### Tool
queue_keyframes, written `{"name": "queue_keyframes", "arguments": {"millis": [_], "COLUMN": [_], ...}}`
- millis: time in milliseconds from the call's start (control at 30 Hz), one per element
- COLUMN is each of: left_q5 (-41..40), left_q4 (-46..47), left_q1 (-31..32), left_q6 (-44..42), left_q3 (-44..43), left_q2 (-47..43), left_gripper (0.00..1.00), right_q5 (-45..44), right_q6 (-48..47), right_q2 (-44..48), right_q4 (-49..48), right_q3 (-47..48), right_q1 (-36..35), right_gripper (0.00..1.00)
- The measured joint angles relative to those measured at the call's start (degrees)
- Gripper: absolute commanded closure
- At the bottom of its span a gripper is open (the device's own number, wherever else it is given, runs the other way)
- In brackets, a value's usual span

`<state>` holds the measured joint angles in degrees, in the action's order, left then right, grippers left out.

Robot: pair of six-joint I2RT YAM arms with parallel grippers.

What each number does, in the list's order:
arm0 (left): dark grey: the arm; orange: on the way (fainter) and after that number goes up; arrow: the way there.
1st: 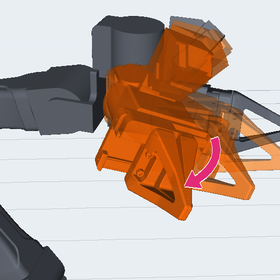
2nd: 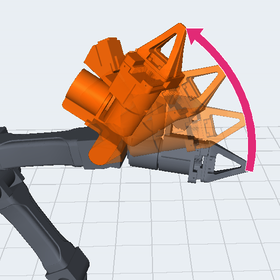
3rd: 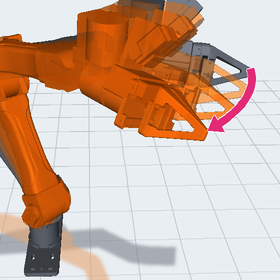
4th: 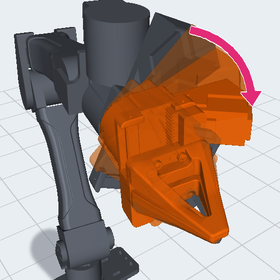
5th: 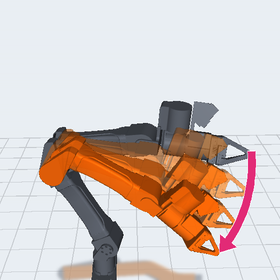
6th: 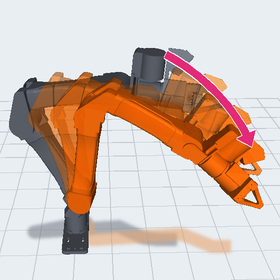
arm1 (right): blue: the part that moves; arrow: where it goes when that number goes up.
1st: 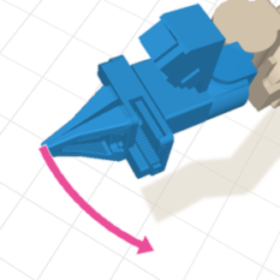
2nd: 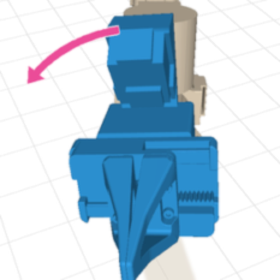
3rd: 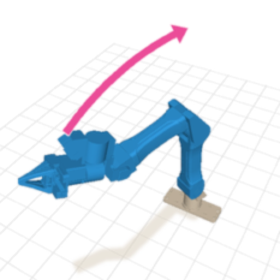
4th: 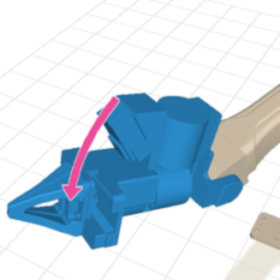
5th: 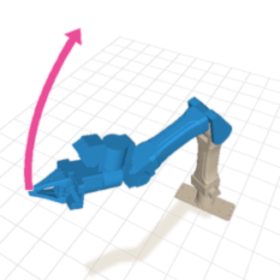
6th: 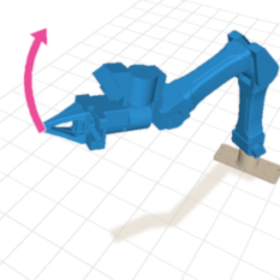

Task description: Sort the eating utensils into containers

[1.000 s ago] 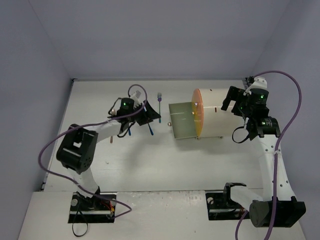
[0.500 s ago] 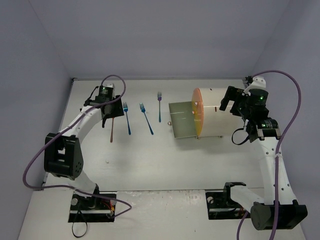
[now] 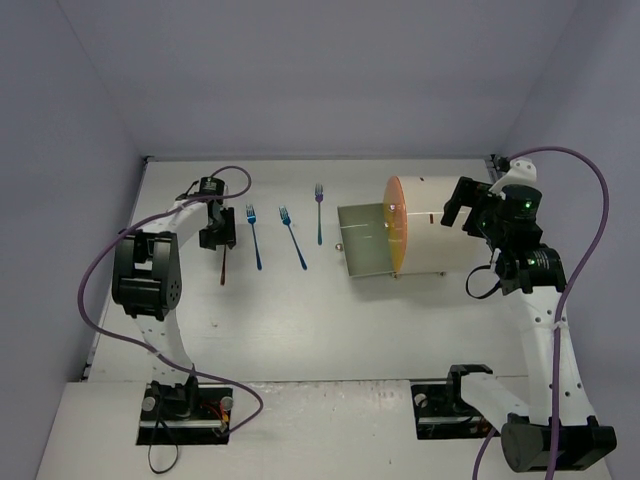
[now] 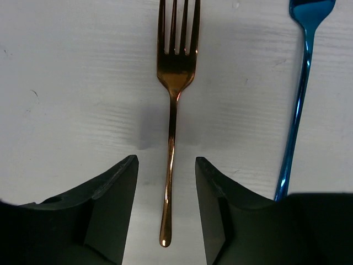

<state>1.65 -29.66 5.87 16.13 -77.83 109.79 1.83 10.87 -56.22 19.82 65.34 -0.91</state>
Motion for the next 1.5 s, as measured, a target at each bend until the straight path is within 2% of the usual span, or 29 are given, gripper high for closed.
{"name": "queue_keyframes", "arguments": {"millis": [233,333,400,467,867,1033,1200,1333,1500], "left_q5": [-0.2,-0.1,0.0,0.2,3.7,5.3,7.0,8.6,9.4], "left_q4": [-0.1,0.3,0.3,0.4,-0.5,-1.3,2.9,6.6,9.2], "left_q1": [-0.2,-0.2,-0.2,-0.2,0.9,7.6,19.1,26.9,31.6], "left_q6": [-1.0,-1.1,-1.1,-1.1,1.5,5.6,10.4,13.9,16.5], "left_q3": [-1.7,-2.7,-3.2,-3.5,-4.2,-9.5,-18.9,-24.8,-32.8], "left_q2": [2.9,3.7,4.0,4.3,1.6,-4.6,-7.1,-4.4,3.8], "left_gripper": [0.70,0.78,0.94,1.00,1.00,1.00,1.00,1.00,1.00], "right_q5": [0.0,0.0,0.1,0.1,0.1,0.1,0.1,0.1,0.1], "right_q6": [0.0,0.0,0.0,0.0,0.0,0.0,0.0,0.0,0.0], "right_q2": [0.0,0.0,0.1,0.1,0.0,0.0,-0.2,-0.3,-0.3], "right_q4": [0.5,0.6,0.6,0.6,0.6,0.6,0.6,0.7,0.7], "right_q3": [0.0,0.0,-0.1,-0.1,-0.1,-0.1,-0.1,-0.1,-0.1], "right_q1": [0.0,0.0,0.0,0.0,0.0,0.0,0.0,0.0,0.0], "right_gripper": [0.00,0.00,0.00,0.00,0.00,0.00,0.00,0.00,0.00]}}
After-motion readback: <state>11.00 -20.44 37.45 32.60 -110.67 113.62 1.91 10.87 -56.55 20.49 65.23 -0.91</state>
